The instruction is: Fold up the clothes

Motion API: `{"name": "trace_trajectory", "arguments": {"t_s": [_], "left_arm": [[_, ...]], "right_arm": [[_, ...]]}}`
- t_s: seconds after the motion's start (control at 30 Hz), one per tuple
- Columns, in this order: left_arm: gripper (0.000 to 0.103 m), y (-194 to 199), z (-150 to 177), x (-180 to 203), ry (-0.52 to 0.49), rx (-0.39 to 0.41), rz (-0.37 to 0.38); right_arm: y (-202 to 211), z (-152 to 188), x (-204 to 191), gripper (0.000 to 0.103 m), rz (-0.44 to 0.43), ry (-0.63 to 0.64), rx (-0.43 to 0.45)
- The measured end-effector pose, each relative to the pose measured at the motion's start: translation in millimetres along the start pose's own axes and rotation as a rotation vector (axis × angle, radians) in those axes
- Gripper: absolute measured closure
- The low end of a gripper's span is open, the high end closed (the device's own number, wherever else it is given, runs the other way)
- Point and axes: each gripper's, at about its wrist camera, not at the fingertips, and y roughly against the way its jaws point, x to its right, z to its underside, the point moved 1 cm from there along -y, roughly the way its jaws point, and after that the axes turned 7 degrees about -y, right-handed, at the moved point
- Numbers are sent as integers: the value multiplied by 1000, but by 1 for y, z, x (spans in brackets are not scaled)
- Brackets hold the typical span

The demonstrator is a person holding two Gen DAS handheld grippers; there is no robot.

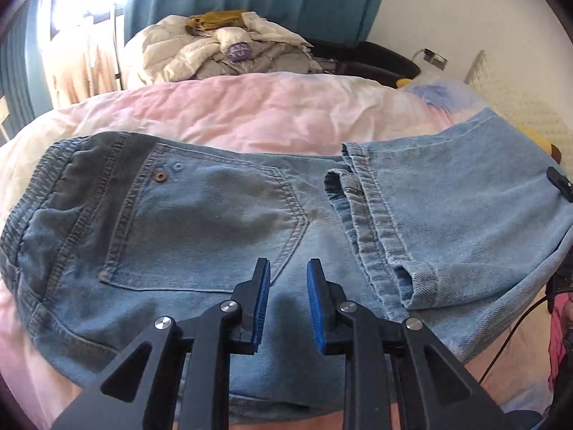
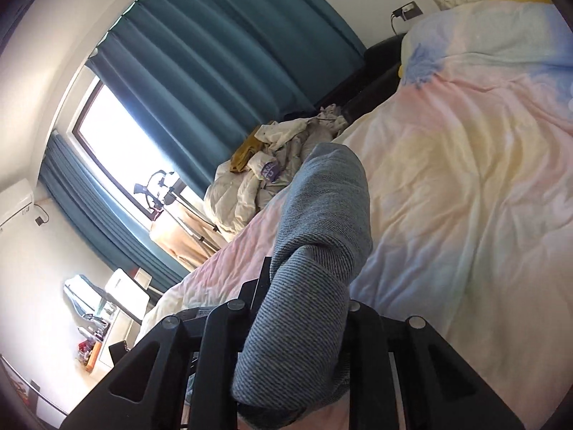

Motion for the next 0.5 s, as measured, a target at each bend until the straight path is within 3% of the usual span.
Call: {"name": "trace_trajectory", "arguments": {"t_s": [0.33, 0.5], "left_arm": [[81, -61, -9, 118, -141, -83, 132], [81, -60, -5, 111, -166, -107, 109]], "right_arm": [[52, -29, 30, 84, 86, 14, 73], [43, -21, 5, 84, 162, 56, 125]]}}
